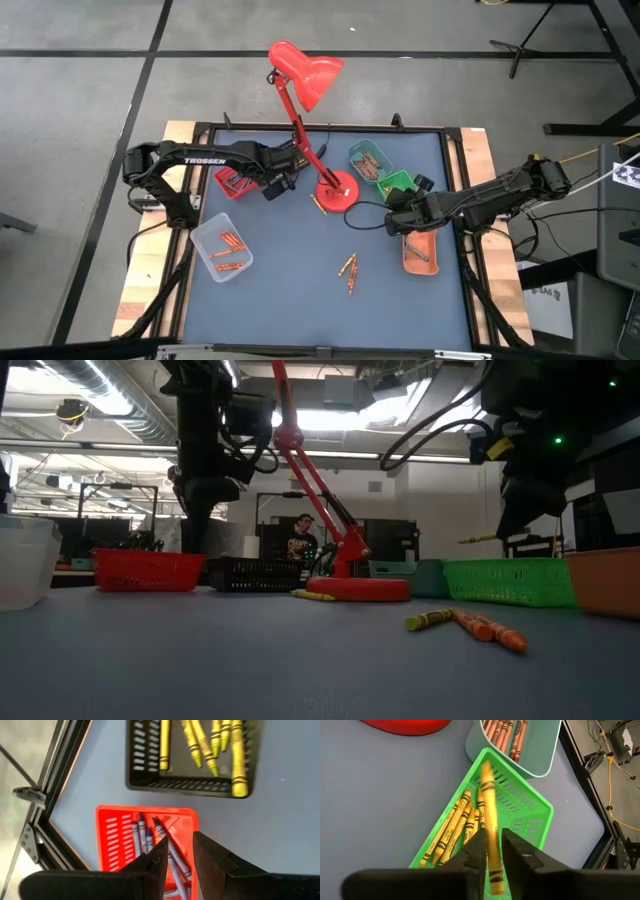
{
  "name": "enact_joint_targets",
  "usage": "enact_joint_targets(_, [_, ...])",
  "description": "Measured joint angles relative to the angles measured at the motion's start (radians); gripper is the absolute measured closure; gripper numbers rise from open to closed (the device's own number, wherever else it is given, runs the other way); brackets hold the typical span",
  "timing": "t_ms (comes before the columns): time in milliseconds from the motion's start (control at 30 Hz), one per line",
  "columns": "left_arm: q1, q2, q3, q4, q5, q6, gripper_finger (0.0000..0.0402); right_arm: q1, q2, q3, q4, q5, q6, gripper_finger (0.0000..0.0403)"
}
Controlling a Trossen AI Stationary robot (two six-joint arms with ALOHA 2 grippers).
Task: Sort crayons
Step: Put the yellow crayon into the middle right green bin, then put the yellow crayon into the top left black bin
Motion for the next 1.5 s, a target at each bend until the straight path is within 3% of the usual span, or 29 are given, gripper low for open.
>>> enact_joint_targets(300, [-0.103, 0.000, 0.000, 0.095, 0.000, 0.001, 0.0328, 0.000, 0.000, 0.000, 0.001, 0.000, 0.000, 0.0293])
enact_joint_targets(700, [-0.228, 0.070, 0.000, 0.580, 0.000, -0.005, 0.0328, 0.001, 0.000, 0.000, 0.029, -0.004, 0.000, 0.0292])
enact_joint_targets(1133, [-0.254, 0.273, 0.000, 0.720, -0.011, -0.163, 0.0328, 0.002, 0.000, 0.000, 0.051, -0.008, 0.000, 0.0292])
enact_joint_targets(1500, [-0.246, 0.314, 0.000, 0.730, -0.070, -0.165, 0.0328, 0.002, 0.000, 0.000, 0.051, -0.008, 0.000, 0.0292])
